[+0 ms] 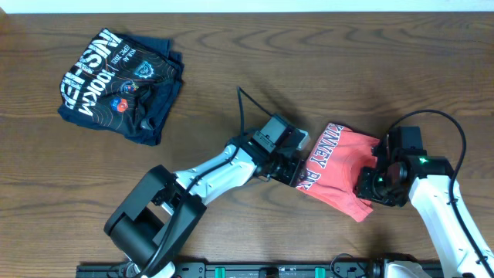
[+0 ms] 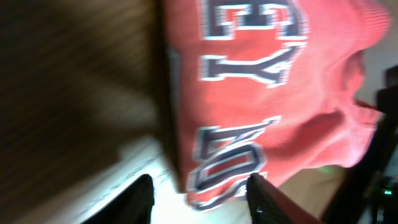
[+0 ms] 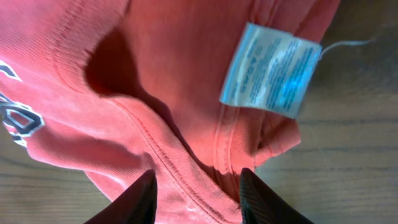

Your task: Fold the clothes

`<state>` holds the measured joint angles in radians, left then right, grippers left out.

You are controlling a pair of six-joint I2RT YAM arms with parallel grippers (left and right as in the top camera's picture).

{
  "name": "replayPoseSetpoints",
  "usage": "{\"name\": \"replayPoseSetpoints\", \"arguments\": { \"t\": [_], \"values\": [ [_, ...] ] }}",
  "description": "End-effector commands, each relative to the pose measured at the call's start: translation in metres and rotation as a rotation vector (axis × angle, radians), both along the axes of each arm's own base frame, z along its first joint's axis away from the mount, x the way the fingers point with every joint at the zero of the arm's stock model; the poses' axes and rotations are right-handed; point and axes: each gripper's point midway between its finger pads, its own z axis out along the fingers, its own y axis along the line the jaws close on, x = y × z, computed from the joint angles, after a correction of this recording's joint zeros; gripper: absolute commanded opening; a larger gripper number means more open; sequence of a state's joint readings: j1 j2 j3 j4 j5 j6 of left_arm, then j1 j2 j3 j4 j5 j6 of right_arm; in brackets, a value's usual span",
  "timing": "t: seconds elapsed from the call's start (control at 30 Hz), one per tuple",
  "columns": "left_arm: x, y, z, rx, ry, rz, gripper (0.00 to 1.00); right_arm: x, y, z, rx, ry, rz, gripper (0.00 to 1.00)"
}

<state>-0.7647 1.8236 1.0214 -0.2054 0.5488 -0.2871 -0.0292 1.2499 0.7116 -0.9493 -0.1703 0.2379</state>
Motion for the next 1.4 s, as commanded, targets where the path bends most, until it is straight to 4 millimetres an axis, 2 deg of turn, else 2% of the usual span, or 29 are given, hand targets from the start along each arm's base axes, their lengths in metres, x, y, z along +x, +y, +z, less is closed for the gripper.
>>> {"name": "replayPoseSetpoints", "arguments": {
  "t": [0.0, 0.1, 0.17, 0.27, 0.37, 0.43, 0.57, 0.73, 0.83, 0.97, 1.1, 1.17, 1.23, 1.3, 1.37],
  "values": [
    [-0.017, -0.016, 0.001, -0.037, 0.008, -0.073, 0.54, 0.014, -0.002, 0.016, 0.028, -0.069, -0.042, 0.41],
    [-0.021, -0.021, -0.007, -0.017, -0.031, -0.105, 0.54, 0.025, -0.005, 0.033, 0.061, -0.136, -0.07, 0.41],
    [-0.019, -0.022, -0.014, -0.004, -0.044, -0.101, 0.5, 0.031, -0.006, 0.043, 0.074, -0.178, -0.082, 0.41],
    [-0.016, -0.024, -0.019, -0.005, -0.047, -0.098, 0.37, 0.036, -0.007, 0.055, 0.083, -0.23, -0.089, 0.41],
    [-0.011, -0.02, -0.022, 0.002, -0.039, -0.083, 0.13, 0.036, -0.007, 0.061, 0.08, -0.26, -0.087, 0.41],
    [-0.006, -0.014, -0.023, 0.009, -0.03, -0.061, 0.06, 0.036, -0.007, 0.063, 0.079, -0.272, -0.086, 0.41],
    [0.011, 0.008, -0.031, 0.07, 0.017, 0.065, 0.06, 0.036, -0.007, 0.064, 0.079, -0.277, -0.086, 0.41],
    [0.025, 0.049, -0.038, 0.143, 0.099, 0.169, 0.06, 0.036, -0.007, 0.064, 0.079, -0.275, -0.086, 0.45],
    [0.024, 0.072, -0.035, 0.186, 0.14, 0.192, 0.06, 0.04, -0.008, 0.065, 0.073, -0.292, -0.086, 0.5],
    [0.016, 0.097, -0.022, 0.232, 0.174, 0.198, 0.06, 0.049, -0.008, 0.064, 0.08, -0.311, -0.096, 0.54],
    [0.015, 0.113, 0.004, 0.261, 0.124, 0.217, 0.11, 0.056, -0.006, 0.052, 0.101, -0.291, -0.094, 0.56],
    [0.015, 0.116, 0.02, 0.255, 0.082, 0.22, 0.17, 0.062, 0.005, 0.049, 0.164, -0.296, -0.049, 0.54],
    [0.015, 0.115, 0.038, 0.223, 0.041, 0.219, 0.36, 0.07, 0.022, 0.049, 0.251, -0.331, 0.04, 0.53],
    [0.016, 0.115, 0.055, 0.19, -0.001, 0.224, 0.53, 0.077, 0.025, 0.042, 0.259, -0.327, 0.044, 0.53],
    [0.019, 0.113, 0.069, 0.159, -0.048, 0.229, 0.63, 0.081, 0.023, 0.031, 0.245, -0.302, 0.036, 0.54]
  ]
}}
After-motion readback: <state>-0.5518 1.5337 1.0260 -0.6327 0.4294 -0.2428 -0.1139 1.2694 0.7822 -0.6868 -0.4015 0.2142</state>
